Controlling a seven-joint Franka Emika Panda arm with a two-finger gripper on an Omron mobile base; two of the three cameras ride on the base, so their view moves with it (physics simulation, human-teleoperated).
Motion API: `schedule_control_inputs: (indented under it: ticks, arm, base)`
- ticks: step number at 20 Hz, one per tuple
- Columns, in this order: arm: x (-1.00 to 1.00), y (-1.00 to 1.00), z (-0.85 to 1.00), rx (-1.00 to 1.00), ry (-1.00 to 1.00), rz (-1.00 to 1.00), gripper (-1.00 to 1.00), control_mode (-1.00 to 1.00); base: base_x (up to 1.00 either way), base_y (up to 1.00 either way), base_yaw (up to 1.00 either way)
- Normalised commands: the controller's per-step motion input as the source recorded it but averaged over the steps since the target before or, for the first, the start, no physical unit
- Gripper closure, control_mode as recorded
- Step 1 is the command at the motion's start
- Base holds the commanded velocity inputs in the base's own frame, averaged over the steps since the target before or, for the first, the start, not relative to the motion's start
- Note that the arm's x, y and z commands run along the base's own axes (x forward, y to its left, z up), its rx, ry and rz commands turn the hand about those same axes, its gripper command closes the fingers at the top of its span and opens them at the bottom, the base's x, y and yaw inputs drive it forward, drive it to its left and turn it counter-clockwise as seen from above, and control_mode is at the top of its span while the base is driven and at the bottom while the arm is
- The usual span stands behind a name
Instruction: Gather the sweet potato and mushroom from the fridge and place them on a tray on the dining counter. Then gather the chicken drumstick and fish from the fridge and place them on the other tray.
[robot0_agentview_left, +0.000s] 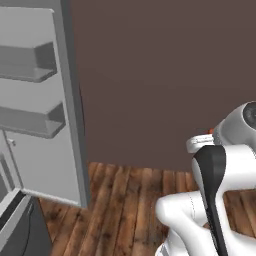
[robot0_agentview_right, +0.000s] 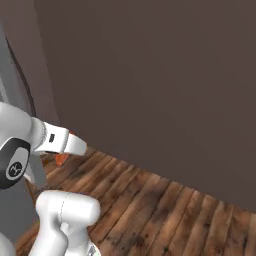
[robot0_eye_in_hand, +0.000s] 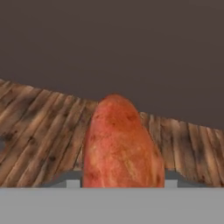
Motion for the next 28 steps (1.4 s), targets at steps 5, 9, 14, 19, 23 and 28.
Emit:
schedule_control_inputs:
  ticks: [5, 9, 14, 19, 23, 28]
  arm:
    - [0.00, 0.00, 0.00, 0.00, 0.00, 0.00, 1.00, 1.00]
    - [0.00, 0.00, 0.00, 0.00, 0.00, 0.00, 1.00, 1.00]
    - [0.00, 0.00, 0.00, 0.00, 0.00, 0.00, 1.00, 1.00]
    - [0.00, 0.00, 0.00, 0.00, 0.00, 0.00, 1.00, 1.00]
    - [0.00, 0.00, 0.00, 0.00, 0.00, 0.00, 1.00, 1.00]
    - [0.00, 0.00, 0.00, 0.00, 0.00, 0.00, 1.00, 1.00]
  base:
    - [0.03, 0.00, -0.65]
    - [0.19, -0.03, -0.64]
    - [0.27, -0.02, -0.61]
    - [0.54, 0.02, -0.57]
    - [0.64, 0.16, -0.51]
    - [0.74, 0.44, -0.48]
